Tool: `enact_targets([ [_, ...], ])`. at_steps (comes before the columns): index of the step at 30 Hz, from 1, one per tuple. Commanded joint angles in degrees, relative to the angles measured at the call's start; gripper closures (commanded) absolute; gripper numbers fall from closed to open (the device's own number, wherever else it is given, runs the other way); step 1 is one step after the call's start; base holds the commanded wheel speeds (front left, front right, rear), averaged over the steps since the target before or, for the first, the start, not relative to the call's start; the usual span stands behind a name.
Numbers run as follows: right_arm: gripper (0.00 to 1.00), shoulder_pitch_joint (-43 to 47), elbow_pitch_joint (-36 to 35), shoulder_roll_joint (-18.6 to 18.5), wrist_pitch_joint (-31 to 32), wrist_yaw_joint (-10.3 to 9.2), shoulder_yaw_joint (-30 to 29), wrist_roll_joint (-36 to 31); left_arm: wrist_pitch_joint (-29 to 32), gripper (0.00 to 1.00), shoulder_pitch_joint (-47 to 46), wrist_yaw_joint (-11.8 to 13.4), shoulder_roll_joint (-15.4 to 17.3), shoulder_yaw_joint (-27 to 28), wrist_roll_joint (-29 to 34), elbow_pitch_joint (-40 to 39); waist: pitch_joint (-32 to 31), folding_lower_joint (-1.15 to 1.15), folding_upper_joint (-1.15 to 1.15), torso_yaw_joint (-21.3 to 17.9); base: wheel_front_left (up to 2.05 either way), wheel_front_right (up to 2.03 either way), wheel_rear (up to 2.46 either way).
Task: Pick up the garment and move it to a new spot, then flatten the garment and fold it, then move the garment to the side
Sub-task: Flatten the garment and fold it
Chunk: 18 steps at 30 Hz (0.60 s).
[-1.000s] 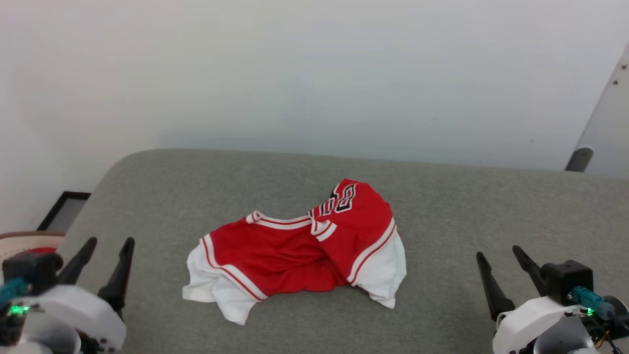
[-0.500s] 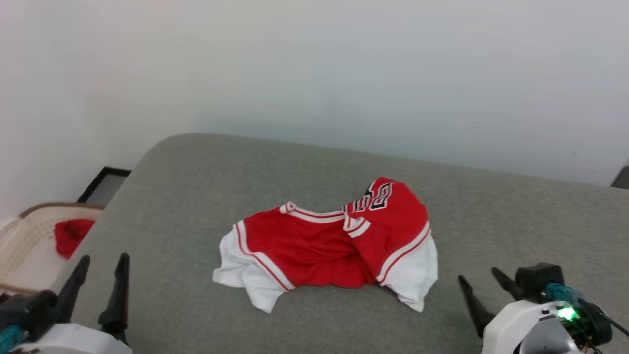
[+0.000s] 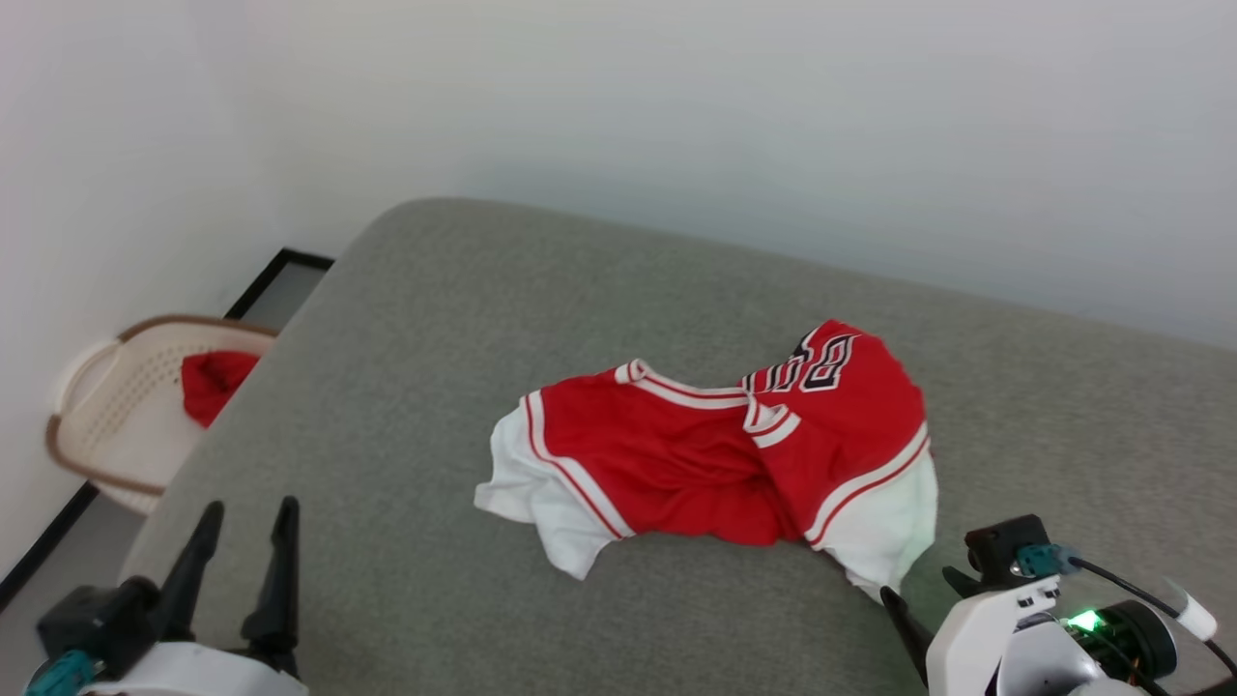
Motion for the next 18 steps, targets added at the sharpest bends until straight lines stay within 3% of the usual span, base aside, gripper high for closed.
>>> enact_targets([
  [1, 0.00, -1.1, 0.4, -0.3, 0.3, -0.02, 0.3, -0.6, -0.2, 0.00, -1.0, -0.6, -0.7, 0.3, 0.8, 0.4, 2.0, 0.00, 0.00, 2.0, 0.00, 0.00, 0.00],
  [14, 0.00, -5.3, 8.6, -0.3, -0.2, -0.02, 2.4, -3.2, -0.1, 0.00, -3.4, -4.5, -6.1, 2.5, 4.4, 3.7, 4.3, 0.00, 0.00, 4.5, 0.00, 0.00, 0.00],
  [15, 0.64, -5.7, 9.6, -0.2, -0.5, -0.02, 2.2, -3.3, -0.1, 0.00, -3.5, -4.9, -6.4, 2.7, 4.6, 4.0, 4.3, 0.00, 0.00, 4.6, 0.00, 0.00, 0.00],
  [16, 0.64, -5.7, 9.6, -0.2, -0.5, -0.02, 2.2, -3.3, -0.1, 0.00, -3.5, -4.9, -6.4, 2.7, 4.6, 4.0, 4.3, 0.00, 0.00, 4.6, 0.00, 0.00, 0.00],
  [17, 0.95, -6.1, 10.5, -0.2, -0.8, -0.02, 1.9, -3.6, -0.1, 0.00, -3.5, -5.0, -6.7, 2.9, 4.8, 4.2, 4.3, 0.00, 0.00, 4.6, 0.00, 0.00, 0.00],
  [18, 1.00, -6.3, 11.6, -0.3, -1.1, -0.02, 1.6, -3.9, -0.1, 0.00, -3.5, -5.2, -6.9, 3.0, 5.0, 4.4, 4.3, 0.00, 0.00, 4.7, 0.00, 0.00, 0.00],
])
